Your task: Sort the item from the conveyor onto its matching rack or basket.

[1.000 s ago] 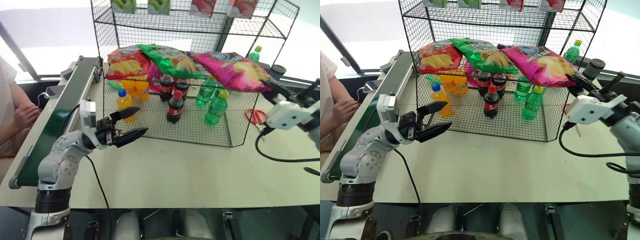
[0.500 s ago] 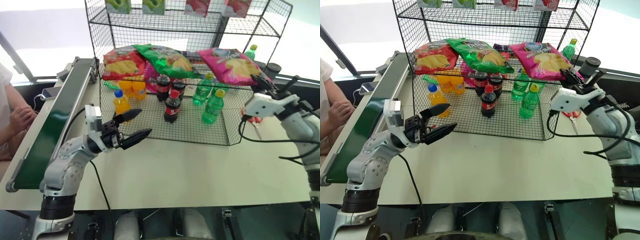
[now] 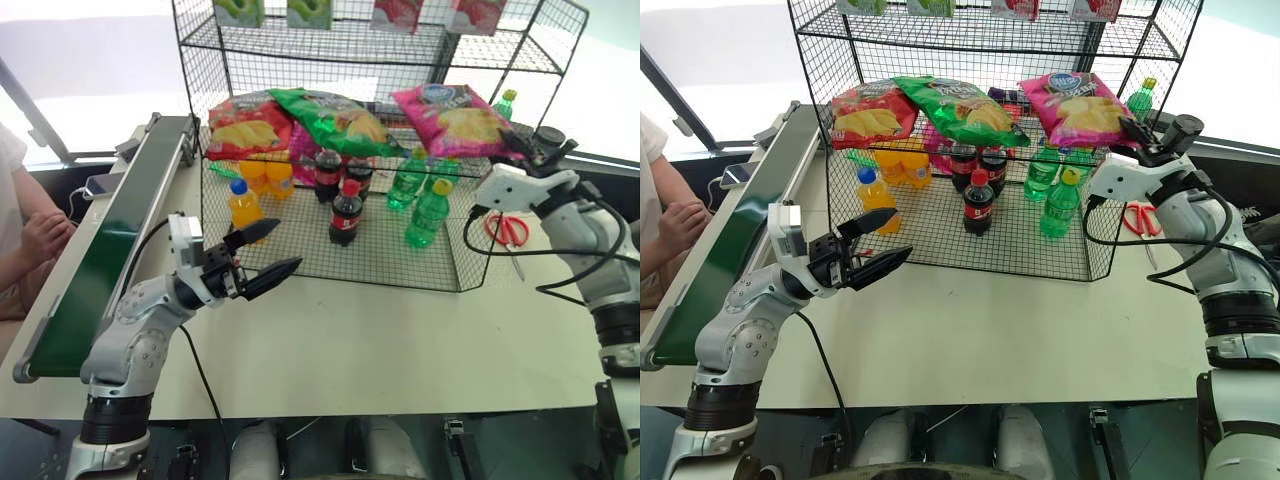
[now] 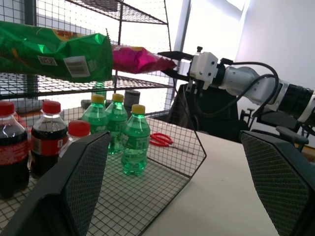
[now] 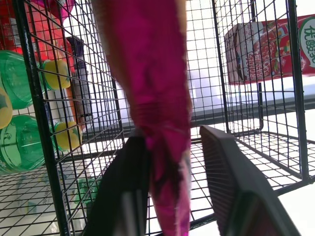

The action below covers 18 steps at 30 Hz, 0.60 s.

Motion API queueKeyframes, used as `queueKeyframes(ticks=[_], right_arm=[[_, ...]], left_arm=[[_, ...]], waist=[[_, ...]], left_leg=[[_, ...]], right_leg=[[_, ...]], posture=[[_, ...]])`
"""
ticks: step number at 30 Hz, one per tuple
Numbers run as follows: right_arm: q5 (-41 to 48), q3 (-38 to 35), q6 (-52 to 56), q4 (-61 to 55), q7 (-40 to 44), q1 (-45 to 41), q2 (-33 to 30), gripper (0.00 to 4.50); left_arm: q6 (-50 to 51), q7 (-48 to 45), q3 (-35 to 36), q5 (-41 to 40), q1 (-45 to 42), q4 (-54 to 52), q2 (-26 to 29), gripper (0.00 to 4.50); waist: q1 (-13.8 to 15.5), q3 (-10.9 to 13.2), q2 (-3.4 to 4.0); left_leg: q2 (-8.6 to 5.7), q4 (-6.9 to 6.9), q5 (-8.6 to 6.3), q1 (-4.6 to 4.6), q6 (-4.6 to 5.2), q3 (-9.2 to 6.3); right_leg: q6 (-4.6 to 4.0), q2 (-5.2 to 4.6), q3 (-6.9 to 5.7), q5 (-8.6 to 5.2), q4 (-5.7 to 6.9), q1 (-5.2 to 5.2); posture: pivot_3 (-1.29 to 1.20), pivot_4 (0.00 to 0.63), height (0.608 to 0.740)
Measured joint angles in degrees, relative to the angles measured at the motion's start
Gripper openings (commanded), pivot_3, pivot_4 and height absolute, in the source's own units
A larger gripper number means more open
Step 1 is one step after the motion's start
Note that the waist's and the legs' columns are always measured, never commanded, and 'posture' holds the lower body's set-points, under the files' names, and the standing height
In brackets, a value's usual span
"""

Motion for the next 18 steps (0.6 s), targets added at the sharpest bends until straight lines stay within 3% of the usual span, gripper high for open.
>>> queueKeyframes(ticks=[3, 10, 18], right_arm=[[4.22, -0.05, -0.36, -0.93, 3.7, 0.21, -0.18, 4.39], [23.15, -3.59, 4.39, -8.3, 21.05, 3.99, -1.73, 4.39], [35.55, -5.89, 10.93, -14.91, 31.87, 7.53, -1.42, 4.39]], left_arm=[[-0.25, 0.02, -0.01, 0.11, 0.24, 0.01, 0.0, 4.5], [-1.69, 0.46, -0.69, 1.49, 1.05, 0.23, -0.75, 4.5], [-3.07, 0.51, -2.04, 2.64, 0.65, 1.63, -1.33, 4.5]], waist=[[0.0, 0.0, 0.0], [0.23, 0.0, 0.01], [0.14, 0.0, 0.0]], left_leg=[[0.01, 0.0, 0.0, 0.0, 0.0, -0.01], [0.01, 0.01, -0.02, 0.01, 0.03, -0.03], [0.03, 0.01, -0.03, 0.02, 0.05, -0.05]], right_leg=[[0.0, 0.0, 0.0, 0.0, 0.0, 0.0], [0.02, -0.01, -0.02, 0.02, -0.02, 0.05], [0.01, 0.0, -0.04, 0.03, -0.01, 0.05]], posture=[[0.0, 0.15, 0.726], [0.0, 0.15, 0.726], [0.0, 0.15, 0.726]])
